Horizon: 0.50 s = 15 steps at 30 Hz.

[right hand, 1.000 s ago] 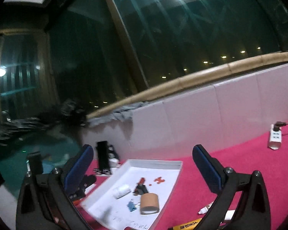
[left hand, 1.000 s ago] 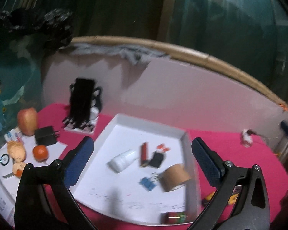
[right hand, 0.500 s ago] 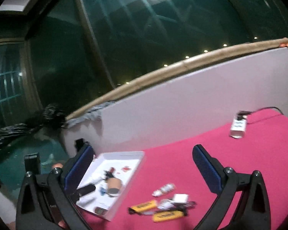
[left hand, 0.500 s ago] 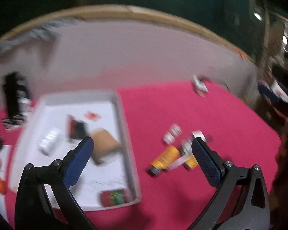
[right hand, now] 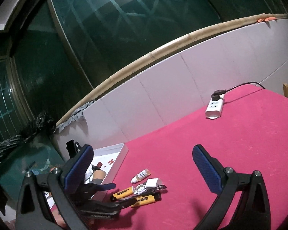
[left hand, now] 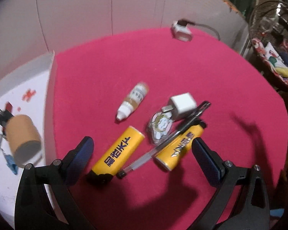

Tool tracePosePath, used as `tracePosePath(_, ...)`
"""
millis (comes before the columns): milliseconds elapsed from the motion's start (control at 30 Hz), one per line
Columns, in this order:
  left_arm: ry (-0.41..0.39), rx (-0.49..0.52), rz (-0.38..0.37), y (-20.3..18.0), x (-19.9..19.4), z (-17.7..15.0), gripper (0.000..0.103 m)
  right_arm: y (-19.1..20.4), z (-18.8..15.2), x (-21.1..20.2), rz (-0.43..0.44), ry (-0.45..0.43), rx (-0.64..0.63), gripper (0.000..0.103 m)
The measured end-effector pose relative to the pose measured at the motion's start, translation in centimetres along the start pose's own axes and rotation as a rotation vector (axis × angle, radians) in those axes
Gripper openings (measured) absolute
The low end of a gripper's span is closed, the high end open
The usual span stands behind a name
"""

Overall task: Organize rigid objects
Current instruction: 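Withdraw both tools from the tray toward the yellow lighters and pen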

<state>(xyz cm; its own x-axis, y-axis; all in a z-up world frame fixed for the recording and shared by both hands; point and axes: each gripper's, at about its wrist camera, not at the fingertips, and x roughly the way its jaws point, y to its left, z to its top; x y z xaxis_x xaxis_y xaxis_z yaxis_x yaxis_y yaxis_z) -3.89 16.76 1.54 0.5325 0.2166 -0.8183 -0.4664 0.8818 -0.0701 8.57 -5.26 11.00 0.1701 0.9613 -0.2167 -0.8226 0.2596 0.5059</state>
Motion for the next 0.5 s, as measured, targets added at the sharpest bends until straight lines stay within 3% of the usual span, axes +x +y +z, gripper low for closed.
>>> tracePosePath(100,0.013,0.025,0.02,-0.2,0.3,-0.4,0.103,-0.6,-0.1,-0.1,0.002,-0.001,0.018,0.103)
tracePosePath(200,0.021,0.038,-0.038,-1.0,-0.7,-1.2,0.103,-1.3,-0.2,0.0,-0.002,0.004,0.044,0.103)
tracePosePath(300,0.064,0.031,-0.283,-3.0,-1.9,-3.0,0.102,-2.0,-0.3,-0.2,-0.001,0.003,0.064,0.103)
tracePosePath(367,0.046,0.093,-0.348,-5.3,-3.2,-4.5,0.103,-2.5,-0.4,-0.3,-0.007,0.004,0.077,0.103)
tracePosePath(500,-0.032,0.104,-0.153,-5.8,-4.4,-4.3,0.103,-3.3,-0.5,-0.6,-0.009,0.001,0.108,0.103)
